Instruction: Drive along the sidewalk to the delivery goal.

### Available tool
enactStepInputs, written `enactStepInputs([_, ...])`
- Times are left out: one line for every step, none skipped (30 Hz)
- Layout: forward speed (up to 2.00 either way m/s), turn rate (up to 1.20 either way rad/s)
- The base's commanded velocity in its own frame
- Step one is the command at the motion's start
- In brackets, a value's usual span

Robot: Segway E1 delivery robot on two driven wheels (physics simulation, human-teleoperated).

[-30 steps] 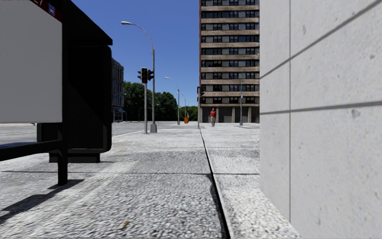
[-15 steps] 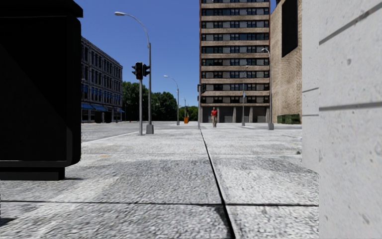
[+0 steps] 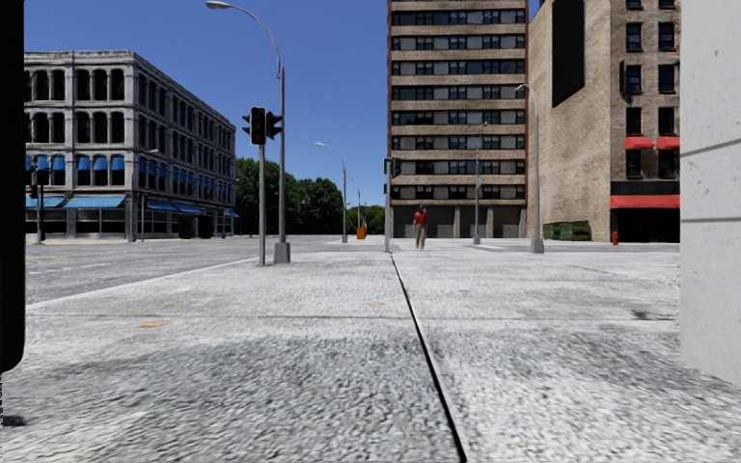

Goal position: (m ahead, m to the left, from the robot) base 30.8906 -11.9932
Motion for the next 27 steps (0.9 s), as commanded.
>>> enactStepInputs([2.0, 0.0])
enactStepInputs([2.0, 0.0])
enactStepInputs([2.0, 0.0])
enactStepInputs([2.0, 0.0])
enactStepInputs([2.0, 0.0])
enactStepInputs([2.0, -0.07])
enactStepInputs([2.0, -0.2])
enactStepInputs([2.0, -0.2])
enactStepInputs([2.0, -0.24])
enactStepInputs([2.0, -0.26])
enactStepInputs([2.0, -0.27])
enactStepInputs([2.0, -0.27])
enactStepInputs([2.0, -0.28])
enactStepInputs([2.0, -0.28])
enactStepInputs([2.0, -0.28])
enactStepInputs([2.0, -0.28])
enactStepInputs([2.0, -0.28])
enactStepInputs([2.0, -0.28])
enactStepInputs([2.0, -0.03])
enactStepInputs([2.0, 0.0])
enactStepInputs([2.0, 0.0])
enactStepInputs([2.0, 0.0])
enactStepInputs([2.0, 0.0])
enactStepInputs([2.0, 0.0])
enactStepInputs([2.0, 0.0])
enactStepInputs([2.0, 0.0])
enactStepInputs([2.0, 0.0])
